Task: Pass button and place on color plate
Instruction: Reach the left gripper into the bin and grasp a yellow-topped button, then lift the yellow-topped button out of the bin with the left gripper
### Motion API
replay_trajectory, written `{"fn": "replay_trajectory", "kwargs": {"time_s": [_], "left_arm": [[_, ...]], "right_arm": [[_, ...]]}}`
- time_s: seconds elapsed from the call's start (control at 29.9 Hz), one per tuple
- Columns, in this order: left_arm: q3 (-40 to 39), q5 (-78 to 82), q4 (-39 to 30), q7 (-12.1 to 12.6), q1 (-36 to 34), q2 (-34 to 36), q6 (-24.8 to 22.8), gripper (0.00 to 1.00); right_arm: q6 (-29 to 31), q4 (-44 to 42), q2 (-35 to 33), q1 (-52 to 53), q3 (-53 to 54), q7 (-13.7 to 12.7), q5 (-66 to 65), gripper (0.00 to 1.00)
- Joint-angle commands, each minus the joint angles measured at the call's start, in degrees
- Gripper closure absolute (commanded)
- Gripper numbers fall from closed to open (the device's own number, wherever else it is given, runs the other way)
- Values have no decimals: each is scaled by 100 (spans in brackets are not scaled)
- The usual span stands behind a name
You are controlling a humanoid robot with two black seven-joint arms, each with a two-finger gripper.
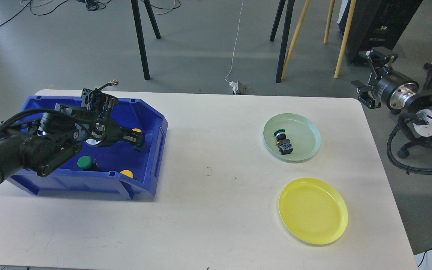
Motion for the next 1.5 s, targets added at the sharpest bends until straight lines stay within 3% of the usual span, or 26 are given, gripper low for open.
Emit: {"fn": "replay_trajectory", "kwargs": {"time_s": [0.0,0.1,0.43,0.64,0.7,0.84,1.07,1.27,1.47], "left_arm": [[-65,0,-203,-27,12,325,-17,65],[-117,-105,-607,-141,3,844,-26,65],[-249,-895,-2864,-123,38,2865,36,65],[-1109,-1335,-3745,-80,-15,3596,-192,65],[-1521,-1467,-3763,-36,-41,3561,-402,65],[-2164,-1713,-3720,315,-243,3194,-505,65],[-2244,-2267,-3500,597,-788,1919,-483,67],[-2280,-2259,-3035,659,-972,987,52,68],[-2244,-2241,-2507,589,-1087,397,765,68]], "right_arm": [[-9,-23,0,-11,0,0,-9,13],[-9,-32,35,6,-70,0,-9,13],[-44,-6,167,121,-272,9,0,13],[18,100,167,138,-272,9,9,13],[18,222,167,147,-272,9,9,13],[-17,539,167,156,-264,18,9,13],[-123,1487,9,138,-53,27,70,13],[-123,2357,-79,129,281,-70,166,13],[-123,2851,9,147,352,-500,1299,12]]}}
